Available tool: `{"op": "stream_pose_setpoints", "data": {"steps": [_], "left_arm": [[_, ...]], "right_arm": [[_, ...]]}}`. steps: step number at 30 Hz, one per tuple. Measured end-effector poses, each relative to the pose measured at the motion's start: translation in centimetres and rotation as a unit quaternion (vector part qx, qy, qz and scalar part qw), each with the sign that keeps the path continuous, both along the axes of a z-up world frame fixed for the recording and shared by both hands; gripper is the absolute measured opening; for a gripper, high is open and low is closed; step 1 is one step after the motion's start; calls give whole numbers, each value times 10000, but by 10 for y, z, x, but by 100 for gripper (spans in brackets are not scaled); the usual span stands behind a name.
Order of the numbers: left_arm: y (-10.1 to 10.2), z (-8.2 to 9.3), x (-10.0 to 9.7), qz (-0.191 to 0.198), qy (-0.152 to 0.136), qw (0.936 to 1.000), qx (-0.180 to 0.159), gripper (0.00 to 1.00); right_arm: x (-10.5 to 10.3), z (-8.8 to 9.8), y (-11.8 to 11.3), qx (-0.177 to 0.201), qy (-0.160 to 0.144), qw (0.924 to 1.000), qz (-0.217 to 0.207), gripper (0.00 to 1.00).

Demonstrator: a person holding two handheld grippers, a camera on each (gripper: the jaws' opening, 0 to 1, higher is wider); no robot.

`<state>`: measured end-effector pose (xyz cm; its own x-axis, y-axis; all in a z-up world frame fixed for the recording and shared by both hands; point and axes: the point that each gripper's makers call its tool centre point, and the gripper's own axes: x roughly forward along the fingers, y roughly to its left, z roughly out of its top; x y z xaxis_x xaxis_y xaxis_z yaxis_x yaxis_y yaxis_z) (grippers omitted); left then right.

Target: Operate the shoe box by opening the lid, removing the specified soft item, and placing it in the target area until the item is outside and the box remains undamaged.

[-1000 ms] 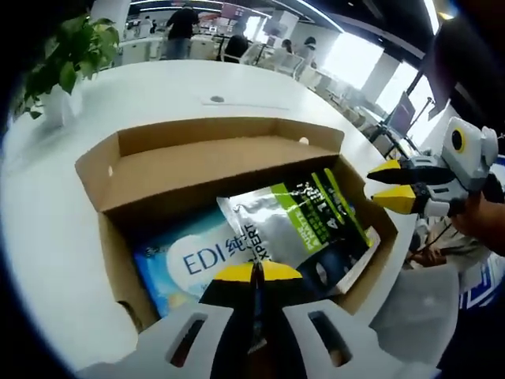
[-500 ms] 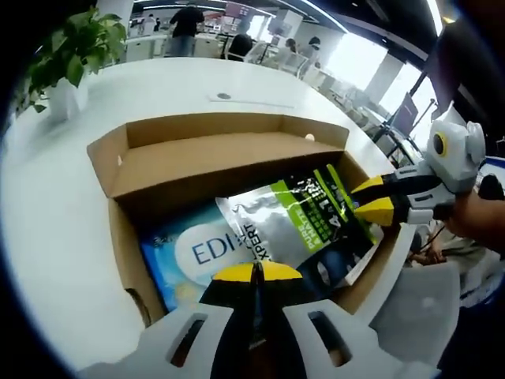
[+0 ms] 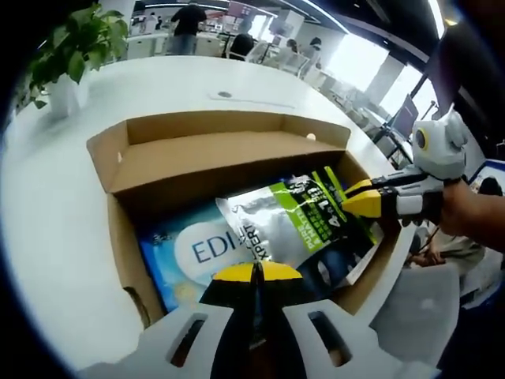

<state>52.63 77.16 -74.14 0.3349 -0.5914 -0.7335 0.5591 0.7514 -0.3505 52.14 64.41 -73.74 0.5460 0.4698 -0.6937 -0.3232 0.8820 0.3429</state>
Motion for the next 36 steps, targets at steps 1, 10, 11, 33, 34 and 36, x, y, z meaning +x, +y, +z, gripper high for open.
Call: {"op": "stream_pose_setpoints", "data": {"steps": [1,10,11,33,34,36], "left_arm": [[0,0,0,11,8,10000,-6,0],[-1,1,2,-18,-32,10000,17,0],[-1,1,2,-26,-37,10000,18,0],[-3,34,0,-183,-246,9995,-80,0],[-3,37,0,-183,-277,9994,-86,0],[-3,41,1,-186,-318,9993,-113,0]], "right_arm": [[1,1,0,29,-32,10000,-18,8],[-1,1,9,432,55,9990,-56,0],[-1,1,8,425,49,9991,-69,0],[2,26,6,139,1,9999,20,0],[3,28,6,144,-14,9999,14,0],[3,33,5,147,-50,9999,1,0]]}}
